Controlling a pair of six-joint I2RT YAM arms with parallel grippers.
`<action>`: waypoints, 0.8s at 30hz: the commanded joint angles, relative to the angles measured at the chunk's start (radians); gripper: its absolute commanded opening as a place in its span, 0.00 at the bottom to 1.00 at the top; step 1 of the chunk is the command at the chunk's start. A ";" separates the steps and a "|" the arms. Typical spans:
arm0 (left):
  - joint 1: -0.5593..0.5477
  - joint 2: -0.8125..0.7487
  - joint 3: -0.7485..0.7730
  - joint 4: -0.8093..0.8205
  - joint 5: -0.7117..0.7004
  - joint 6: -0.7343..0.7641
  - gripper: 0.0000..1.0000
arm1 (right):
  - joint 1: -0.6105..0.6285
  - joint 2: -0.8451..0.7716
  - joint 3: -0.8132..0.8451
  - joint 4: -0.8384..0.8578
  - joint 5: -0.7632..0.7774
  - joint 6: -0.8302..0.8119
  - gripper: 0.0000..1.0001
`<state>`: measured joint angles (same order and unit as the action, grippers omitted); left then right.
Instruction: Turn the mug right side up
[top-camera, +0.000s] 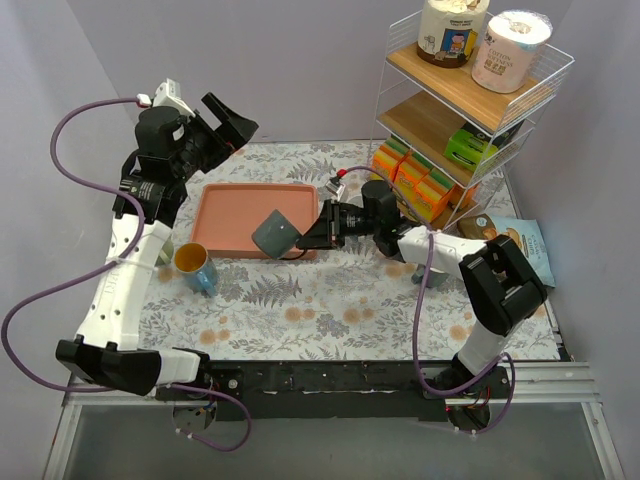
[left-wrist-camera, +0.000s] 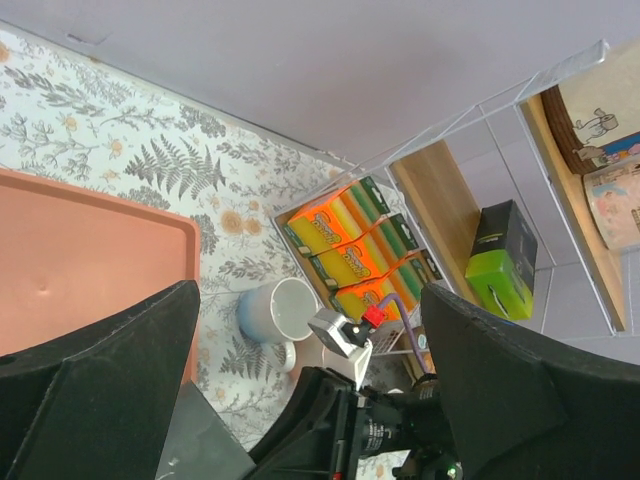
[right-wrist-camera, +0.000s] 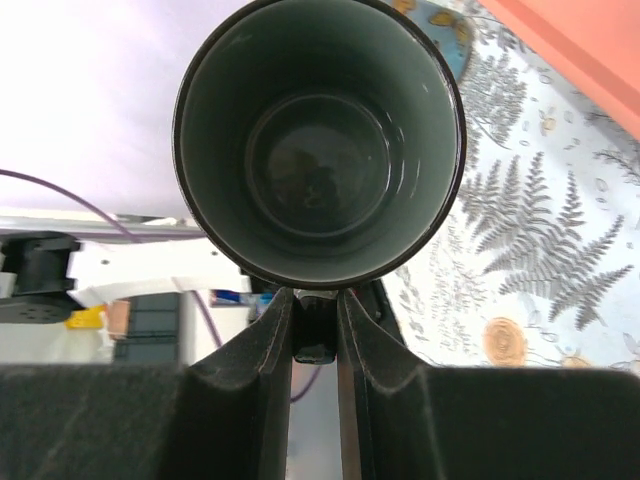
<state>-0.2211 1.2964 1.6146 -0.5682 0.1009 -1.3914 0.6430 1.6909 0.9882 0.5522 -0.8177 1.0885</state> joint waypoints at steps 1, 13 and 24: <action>-0.001 0.009 0.038 -0.039 0.042 -0.004 0.92 | 0.021 0.012 0.099 -0.098 -0.006 -0.220 0.01; -0.001 0.061 0.062 -0.032 0.083 -0.018 0.92 | 0.067 0.136 0.257 -0.380 0.012 -0.476 0.01; -0.001 0.072 0.073 -0.024 0.085 -0.020 0.93 | 0.122 0.135 0.271 -0.452 0.104 -0.645 0.01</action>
<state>-0.2211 1.3712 1.6470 -0.5922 0.1726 -1.4117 0.7471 1.8565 1.2156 0.0673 -0.7235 0.5171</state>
